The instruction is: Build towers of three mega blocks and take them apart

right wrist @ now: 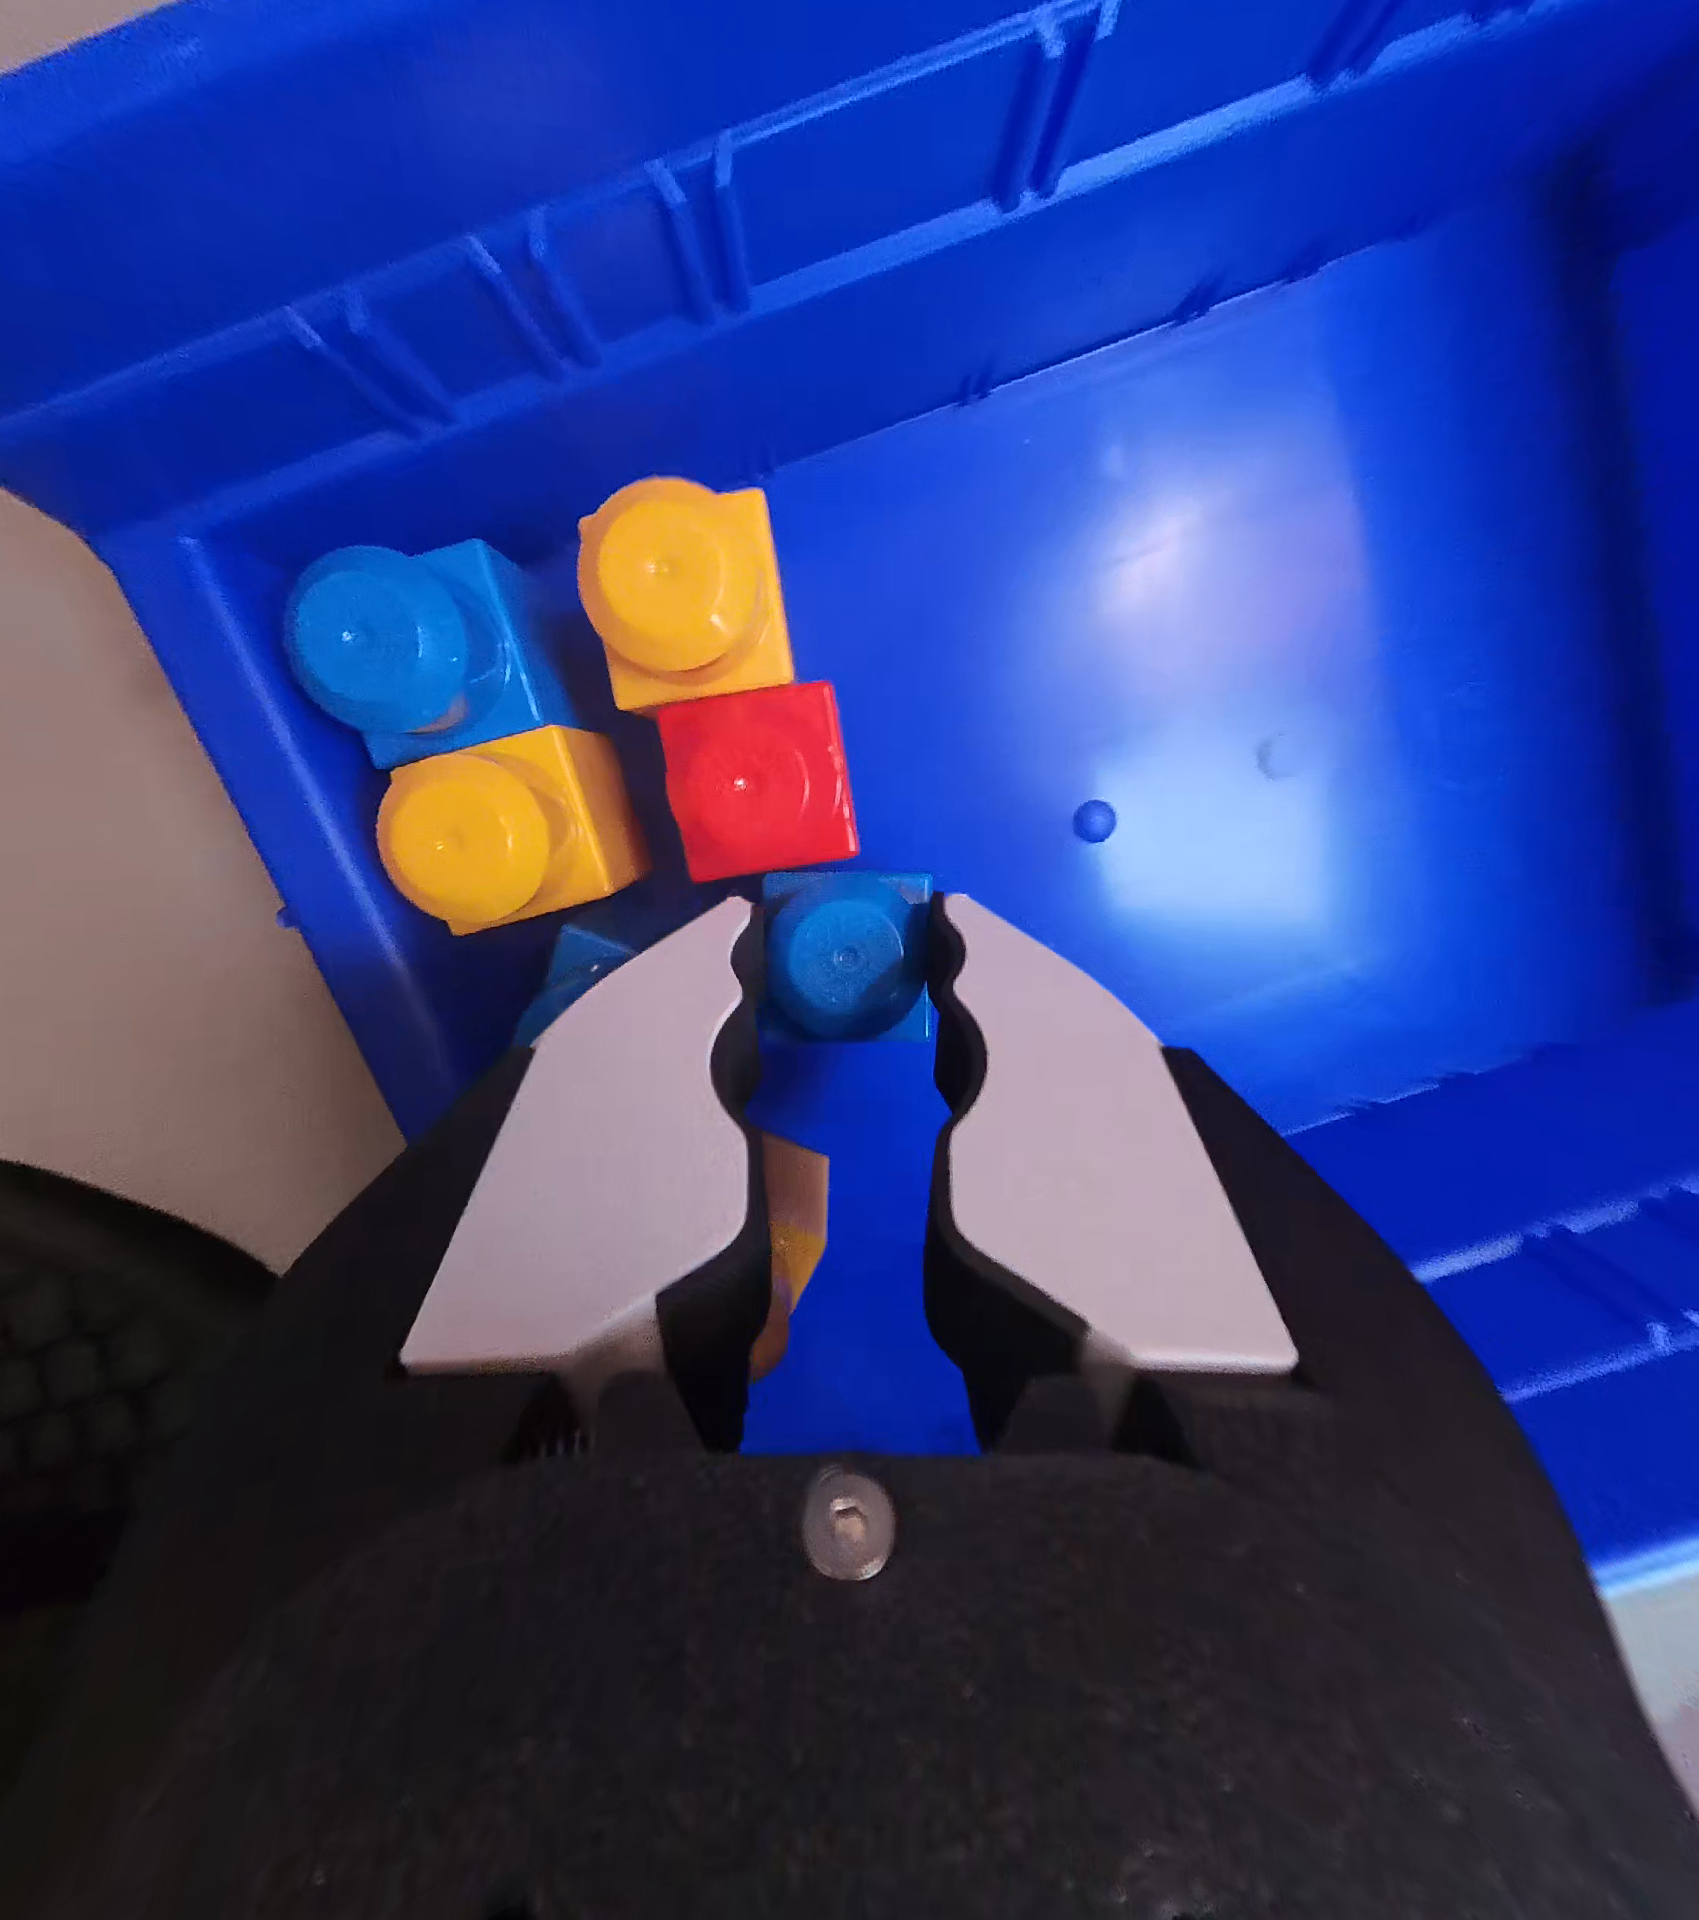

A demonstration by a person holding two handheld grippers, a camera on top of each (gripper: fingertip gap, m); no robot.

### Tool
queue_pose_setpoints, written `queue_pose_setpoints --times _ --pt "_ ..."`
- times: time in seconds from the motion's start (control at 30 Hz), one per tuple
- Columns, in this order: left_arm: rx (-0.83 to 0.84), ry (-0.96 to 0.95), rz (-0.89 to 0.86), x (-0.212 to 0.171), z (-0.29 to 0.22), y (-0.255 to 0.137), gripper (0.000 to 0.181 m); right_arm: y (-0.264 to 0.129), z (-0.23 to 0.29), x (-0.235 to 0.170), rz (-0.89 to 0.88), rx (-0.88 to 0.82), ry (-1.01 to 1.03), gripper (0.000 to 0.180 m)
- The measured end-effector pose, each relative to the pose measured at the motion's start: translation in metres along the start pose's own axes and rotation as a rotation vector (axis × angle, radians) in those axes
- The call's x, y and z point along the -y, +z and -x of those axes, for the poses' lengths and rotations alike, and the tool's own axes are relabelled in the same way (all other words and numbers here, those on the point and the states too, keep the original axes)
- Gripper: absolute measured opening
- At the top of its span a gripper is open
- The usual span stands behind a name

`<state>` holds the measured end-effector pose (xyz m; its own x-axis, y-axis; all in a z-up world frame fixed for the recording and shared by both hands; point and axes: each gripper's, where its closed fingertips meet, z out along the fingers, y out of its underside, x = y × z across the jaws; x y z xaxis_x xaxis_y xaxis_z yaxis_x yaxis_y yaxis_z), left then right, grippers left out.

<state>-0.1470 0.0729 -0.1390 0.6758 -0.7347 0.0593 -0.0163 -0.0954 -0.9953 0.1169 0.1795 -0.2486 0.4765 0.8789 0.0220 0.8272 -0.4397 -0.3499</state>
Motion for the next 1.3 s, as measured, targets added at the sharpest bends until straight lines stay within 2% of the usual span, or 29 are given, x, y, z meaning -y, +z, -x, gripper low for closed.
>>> queue_pose_setpoints --times 0.17,0.23,0.37,0.47,0.6,0.7,0.77,0.87,0.97,1.07,1.1,1.17,1.27,1.3 --pt "-0.031 0.072 0.024 -0.008 -0.014 0.007 0.039 0.000 0.007 -0.003 0.010 0.026 -0.030 0.030" --pt "-0.059 0.100 0.044 -0.013 -0.023 0.010 0.039 -0.004 0.008 0.001 -0.013 0.021 -0.047 0.040" --pt "-0.114 0.181 0.098 -0.025 -0.042 0.016 0.039 -0.035 0.016 0.023 -0.138 -0.022 -0.083 0.045" --pt "-0.158 0.241 0.150 -0.034 -0.057 0.020 0.039 -0.072 0.063 0.065 -0.324 0.000 -0.271 0.043" --pt "-0.199 0.319 0.221 -0.047 -0.073 0.023 0.039 -0.098 0.167 0.112 -0.518 0.149 -0.585 0.040" --pt "-0.218 0.365 0.253 -0.053 -0.081 0.024 0.039 -0.084 0.228 0.125 -0.514 0.246 -0.737 0.041" --pt "-0.230 0.379 0.256 -0.053 -0.086 0.024 0.039 -0.061 0.245 0.126 -0.443 0.254 -0.785 0.041" --pt "-0.227 0.410 0.305 -0.062 -0.083 0.022 0.038 -0.038 0.253 0.128 -0.410 0.255 -0.813 0.030" --pt "-0.261 0.396 0.251 -0.055 -0.088 0.021 0.038 -0.044 0.254 0.128 -0.434 0.278 -0.818 0.030" --pt "-0.253 0.389 0.275 -0.060 -0.079 0.020 0.059 -0.057 0.246 0.129 -0.474 0.268 -0.801 0.030" --pt "-0.248 0.387 0.293 -0.064 -0.076 0.020 0.059 -0.063 0.243 0.129 -0.499 0.277 -0.790 0.029" --pt "-0.249 0.411 0.303 -0.067 -0.076 0.019 0.038 -0.071 0.240 0.127 -0.518 0.290 -0.779 0.029" --pt "-0.262 0.391 0.333 -0.064 -0.074 0.017 0.037 -0.074 0.231 0.123 -0.499 0.277 -0.773 0.029" --pt "-0.240 0.419 0.395 -0.074 -0.065 0.014 0.037 -0.082 0.226 0.124 -0.517 0.271 -0.757 0.029"
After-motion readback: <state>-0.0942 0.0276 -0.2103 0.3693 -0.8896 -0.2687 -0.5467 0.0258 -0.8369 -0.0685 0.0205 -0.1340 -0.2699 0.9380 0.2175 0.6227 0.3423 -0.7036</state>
